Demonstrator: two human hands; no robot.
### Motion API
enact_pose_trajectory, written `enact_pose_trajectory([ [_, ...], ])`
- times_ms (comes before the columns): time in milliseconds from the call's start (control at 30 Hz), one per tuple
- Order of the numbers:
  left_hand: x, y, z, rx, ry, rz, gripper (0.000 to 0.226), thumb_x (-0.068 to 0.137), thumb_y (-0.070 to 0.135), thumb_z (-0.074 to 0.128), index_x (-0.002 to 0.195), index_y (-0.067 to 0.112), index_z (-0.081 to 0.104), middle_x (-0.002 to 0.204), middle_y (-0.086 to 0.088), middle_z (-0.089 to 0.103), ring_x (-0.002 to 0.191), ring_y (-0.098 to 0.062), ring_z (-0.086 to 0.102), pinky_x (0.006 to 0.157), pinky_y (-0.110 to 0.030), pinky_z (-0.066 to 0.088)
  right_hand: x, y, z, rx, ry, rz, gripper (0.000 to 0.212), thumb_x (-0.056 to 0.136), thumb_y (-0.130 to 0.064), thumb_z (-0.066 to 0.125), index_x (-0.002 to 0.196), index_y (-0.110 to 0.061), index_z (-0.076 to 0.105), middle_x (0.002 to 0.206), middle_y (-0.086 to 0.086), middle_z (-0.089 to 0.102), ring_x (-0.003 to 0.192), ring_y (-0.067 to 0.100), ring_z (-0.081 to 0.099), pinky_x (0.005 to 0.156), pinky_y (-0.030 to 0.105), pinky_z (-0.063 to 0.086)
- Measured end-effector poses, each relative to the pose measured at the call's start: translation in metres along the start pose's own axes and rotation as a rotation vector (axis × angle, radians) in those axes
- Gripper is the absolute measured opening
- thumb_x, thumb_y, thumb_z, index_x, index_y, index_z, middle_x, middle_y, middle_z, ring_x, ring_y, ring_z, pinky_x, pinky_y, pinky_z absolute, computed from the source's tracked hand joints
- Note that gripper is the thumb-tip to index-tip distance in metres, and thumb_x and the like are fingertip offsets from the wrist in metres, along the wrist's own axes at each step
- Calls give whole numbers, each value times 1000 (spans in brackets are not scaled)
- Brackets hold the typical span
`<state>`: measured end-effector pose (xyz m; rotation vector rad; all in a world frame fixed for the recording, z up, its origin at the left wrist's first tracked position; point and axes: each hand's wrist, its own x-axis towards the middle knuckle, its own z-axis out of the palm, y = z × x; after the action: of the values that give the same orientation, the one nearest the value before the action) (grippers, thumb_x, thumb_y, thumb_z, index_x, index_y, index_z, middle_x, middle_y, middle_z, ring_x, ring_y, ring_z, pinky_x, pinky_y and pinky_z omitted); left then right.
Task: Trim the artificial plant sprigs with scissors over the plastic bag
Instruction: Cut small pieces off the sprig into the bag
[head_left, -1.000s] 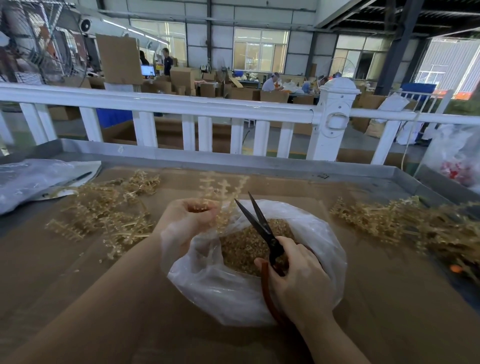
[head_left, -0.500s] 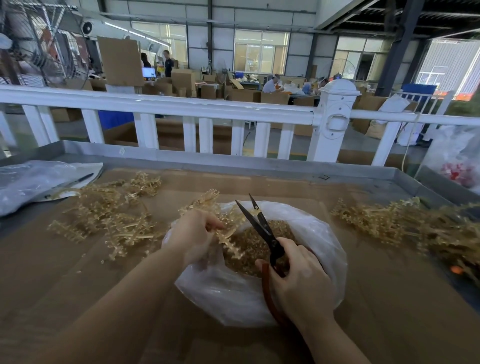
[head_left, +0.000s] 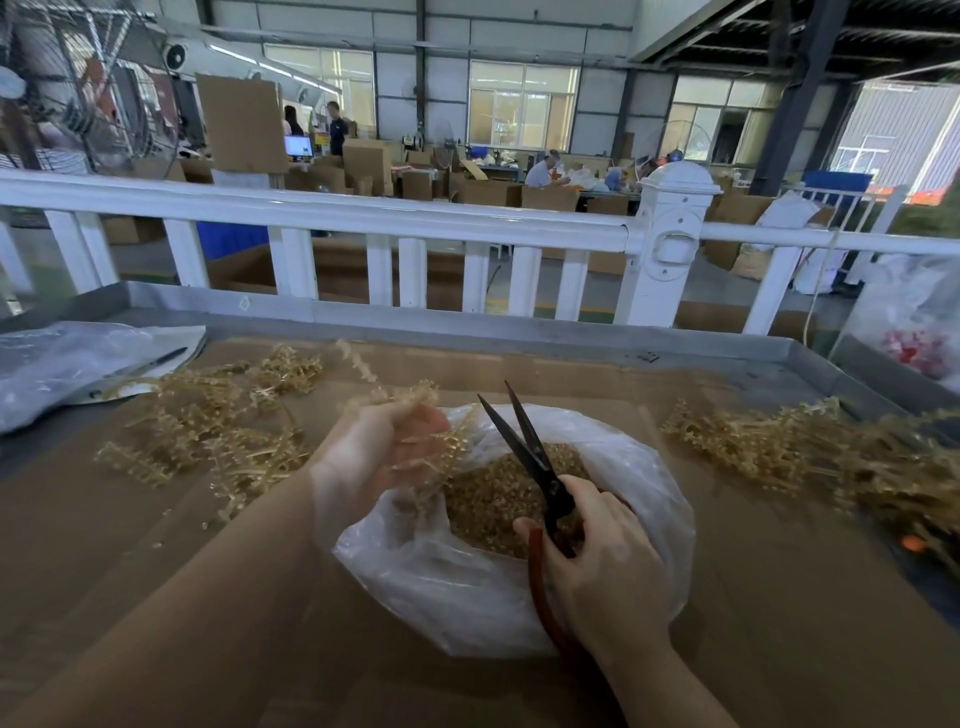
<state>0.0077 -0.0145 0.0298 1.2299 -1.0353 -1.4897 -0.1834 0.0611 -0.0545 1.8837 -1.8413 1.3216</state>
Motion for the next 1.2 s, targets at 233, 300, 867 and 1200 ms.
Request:
enact_pose_trajectory([
  [233,-10,-5,6,-29,-79,56,29,81,-18,36,67,4,48,70,-14,67,61,-20,69,65,-35,56,0,-1,1,-8,10,-5,53,81,-64,48,107,-21,65,84,-12,63,80,12,62,67,20,44],
  [300,-15,-8,7,138,-127,42,24,80,-6,46,59,5,47,61,-11,53,46,-15,56,61,-33,51,0,-1,1,-11,5,-3,53,81,-64,48,107,-21,65,84,-12,63,80,12,62,67,20,43],
  [867,-2,-22,16,1221,193,529,25,99,21,43,120,19,56,114,-1,62,102,-19,55,90,-31,45,0,-2,-1,-19,9,10,52,80,-63,50,107,-21,66,82,-11,64,77,13,62,61,24,49],
  [1200,-5,-14,13,202,88,94,61,74,31,74,122,13,42,125,-20,51,111,-37,52,94,-51,45,2,-2,-1,-7,0,12,55,80,-64,47,108,-21,66,86,-12,64,81,13,62,66,22,46],
])
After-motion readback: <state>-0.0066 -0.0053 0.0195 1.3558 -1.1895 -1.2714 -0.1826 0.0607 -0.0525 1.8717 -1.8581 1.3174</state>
